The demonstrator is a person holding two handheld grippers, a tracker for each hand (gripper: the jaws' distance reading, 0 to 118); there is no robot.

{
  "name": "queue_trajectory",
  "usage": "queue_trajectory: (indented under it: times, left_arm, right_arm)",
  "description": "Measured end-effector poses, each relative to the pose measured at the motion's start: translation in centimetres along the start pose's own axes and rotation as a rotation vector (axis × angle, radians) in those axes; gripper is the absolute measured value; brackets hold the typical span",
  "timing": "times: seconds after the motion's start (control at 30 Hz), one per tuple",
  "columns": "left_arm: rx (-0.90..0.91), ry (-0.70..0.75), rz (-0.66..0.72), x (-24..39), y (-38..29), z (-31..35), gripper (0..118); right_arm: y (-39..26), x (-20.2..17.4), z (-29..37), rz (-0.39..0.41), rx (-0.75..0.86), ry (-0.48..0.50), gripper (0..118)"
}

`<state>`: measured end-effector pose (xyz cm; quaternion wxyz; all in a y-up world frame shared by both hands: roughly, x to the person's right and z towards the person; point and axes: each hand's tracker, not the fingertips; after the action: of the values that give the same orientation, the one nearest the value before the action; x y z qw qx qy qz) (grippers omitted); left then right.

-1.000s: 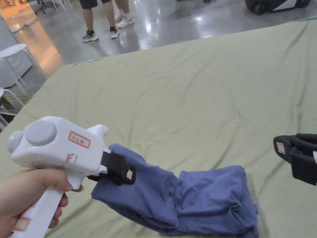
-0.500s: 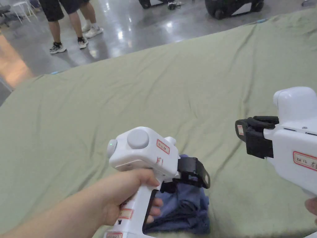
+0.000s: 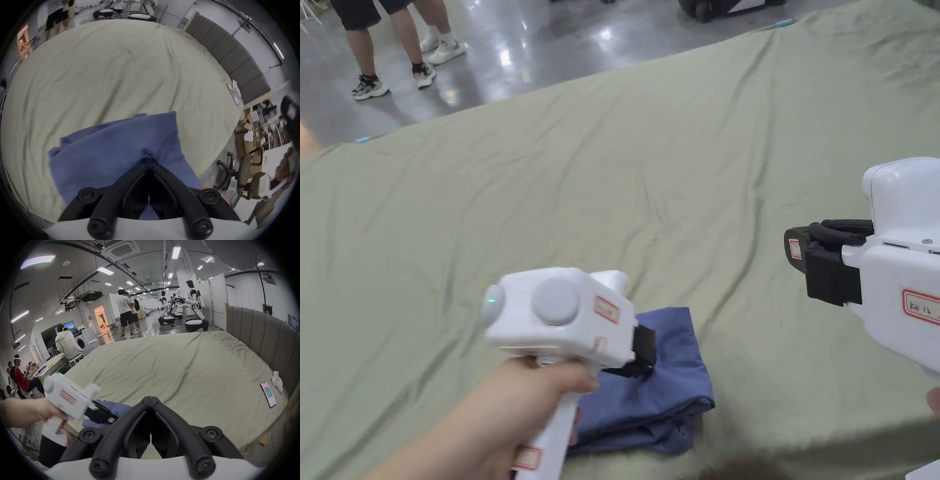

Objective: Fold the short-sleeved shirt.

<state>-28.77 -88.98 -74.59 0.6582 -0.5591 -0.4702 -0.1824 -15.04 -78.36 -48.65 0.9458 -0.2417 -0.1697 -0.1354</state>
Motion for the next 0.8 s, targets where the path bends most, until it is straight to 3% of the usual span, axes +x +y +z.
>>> queue_trajectory:
  times: [0.07,0.17,0.27,0.47,0.67,0.7,0.77,0.8]
  left_arm:
    - [-0.027,-0.003,-0.017,0.9,0.4,-3.2,0]
    - [-0.038,-0.095,0.144,0.1,0.4,-5.7,0]
    - [-0.023,-0.127,0.117,-0.7,0.4,-4.6,0]
    - [0.19,-0.382,0.126,-4.7,-3.5,6.8,0]
    - [0.282,-0.277,0.187,-13.3,-9.5,13.1,0]
    - [0.288,-0.282,0.211,-14.1,-10.0,12.9,0]
    - [0.276,-0.287,0.291,-16.7,-11.1,11.9,0]
    - [0.265,-0.286,0.32,-17.6,-11.6,11.3,0]
  right_arm:
    - [0.1,-0.2,-0.1,0.004,0.002,0.008,0]
    - [0.3,-0.9,-0.2,-0.007,-0.014,0.057,0]
    - [0.0,-1.8,-0.4,-0.005,-0.02,0.095,0]
    - [-1.0,-4.0,-3.1,0.02,-0.109,0.155,0]
    - [-2.8,-8.6,-11.0,0.016,-0.324,0.261,0]
    - [-3.4,-9.1,-12.6,0.017,-0.377,0.247,0]
    - [-5.3,-9.5,-16.1,0.048,-0.473,0.093,0]
    - [-6.3,-9.2,-17.3,0.032,-0.495,0.07,0]
